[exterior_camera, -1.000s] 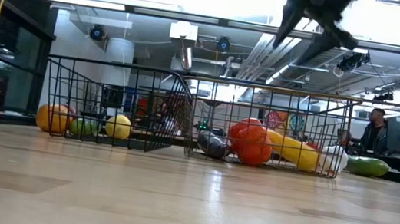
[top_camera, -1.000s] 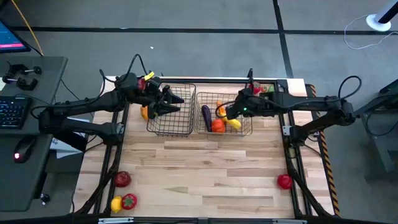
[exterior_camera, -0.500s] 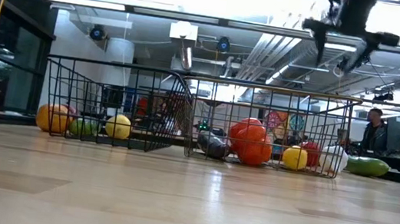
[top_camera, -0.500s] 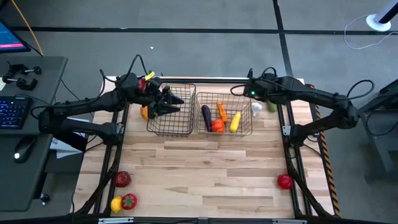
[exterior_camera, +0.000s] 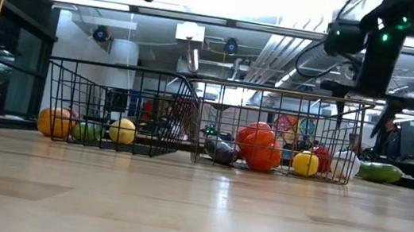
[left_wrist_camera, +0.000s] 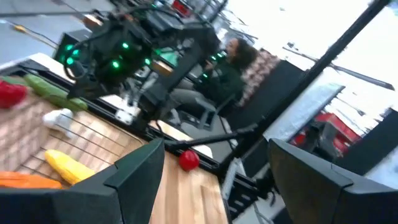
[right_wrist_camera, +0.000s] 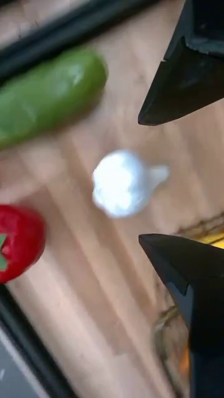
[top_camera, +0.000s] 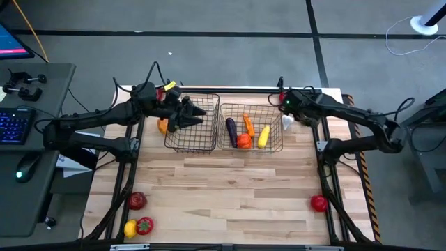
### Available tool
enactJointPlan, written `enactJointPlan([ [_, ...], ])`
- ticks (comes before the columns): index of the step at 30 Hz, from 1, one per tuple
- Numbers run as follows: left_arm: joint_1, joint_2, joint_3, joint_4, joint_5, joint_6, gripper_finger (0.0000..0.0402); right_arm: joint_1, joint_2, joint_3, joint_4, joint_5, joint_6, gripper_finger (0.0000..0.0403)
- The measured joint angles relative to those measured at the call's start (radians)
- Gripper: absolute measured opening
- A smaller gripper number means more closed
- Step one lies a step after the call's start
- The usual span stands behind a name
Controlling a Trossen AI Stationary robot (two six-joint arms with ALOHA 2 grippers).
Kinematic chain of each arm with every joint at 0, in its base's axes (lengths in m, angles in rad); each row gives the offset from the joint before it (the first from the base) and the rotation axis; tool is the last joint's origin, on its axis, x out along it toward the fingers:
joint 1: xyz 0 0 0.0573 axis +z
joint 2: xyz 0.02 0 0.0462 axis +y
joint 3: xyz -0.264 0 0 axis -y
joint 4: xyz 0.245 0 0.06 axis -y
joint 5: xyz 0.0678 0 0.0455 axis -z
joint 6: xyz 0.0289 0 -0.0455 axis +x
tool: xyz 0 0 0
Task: Sort produce into baskets
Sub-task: Put the white garlic into the right wire basket
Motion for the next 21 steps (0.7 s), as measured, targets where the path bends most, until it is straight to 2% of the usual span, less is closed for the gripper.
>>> enactJointPlan([
  [5,0.000,0.000,0.000,0.000,-0.067,-0.043,0.0275,-0.086,0.000,-0.080,0.171,-0.068,-0.036,0.0291],
  [12,0.000,0.000,0.000,-0.001,-0.089,-0.053,0.0275,-0.128,0.000,-0.133,0.181,-0.091,-0.017,0.0291],
  [21,0.000,0.000,0.000,-0.001,-0.087,-0.025,0.0275,-0.128,0.015,-0.152,0.224,-0.125,0.091,0.0291],
])
